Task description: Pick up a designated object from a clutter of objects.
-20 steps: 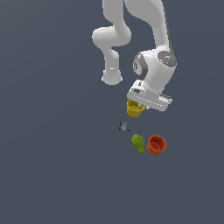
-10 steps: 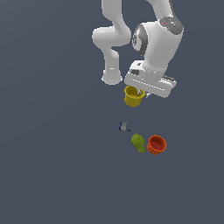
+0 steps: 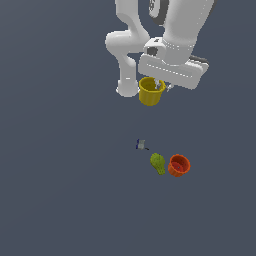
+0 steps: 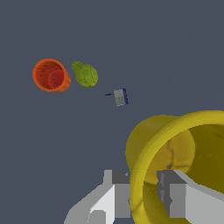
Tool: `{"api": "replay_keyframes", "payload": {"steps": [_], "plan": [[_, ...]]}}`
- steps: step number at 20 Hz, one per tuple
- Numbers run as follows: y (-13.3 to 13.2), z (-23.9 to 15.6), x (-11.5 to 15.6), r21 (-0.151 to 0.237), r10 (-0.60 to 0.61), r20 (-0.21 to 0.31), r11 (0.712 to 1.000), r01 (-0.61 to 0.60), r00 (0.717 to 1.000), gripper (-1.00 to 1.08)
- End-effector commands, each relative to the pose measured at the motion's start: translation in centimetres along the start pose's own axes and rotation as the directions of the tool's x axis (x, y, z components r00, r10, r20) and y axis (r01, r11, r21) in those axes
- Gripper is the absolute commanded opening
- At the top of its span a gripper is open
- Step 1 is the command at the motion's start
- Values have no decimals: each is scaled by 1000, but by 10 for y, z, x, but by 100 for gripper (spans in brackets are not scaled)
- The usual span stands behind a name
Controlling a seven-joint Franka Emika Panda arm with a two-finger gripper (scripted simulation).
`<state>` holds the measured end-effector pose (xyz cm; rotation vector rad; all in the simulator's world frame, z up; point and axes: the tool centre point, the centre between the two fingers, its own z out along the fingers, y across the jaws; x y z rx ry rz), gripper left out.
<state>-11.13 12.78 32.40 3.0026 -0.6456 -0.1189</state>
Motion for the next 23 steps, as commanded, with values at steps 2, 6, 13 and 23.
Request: {"api": "replay_keyframes", "payload": {"steps": [2,6,13,23], "plan": [[11,-35,1,0,0,-2,1000,0,1000,-100],[22,-71,2,-1,1,-2,1000,-1,1000,-100],[35,-116,5,-2,2,-3,1000,-2,1000,-100],[40,-139,7,-3,2,-4,1000,-2,1000,-100]]}}
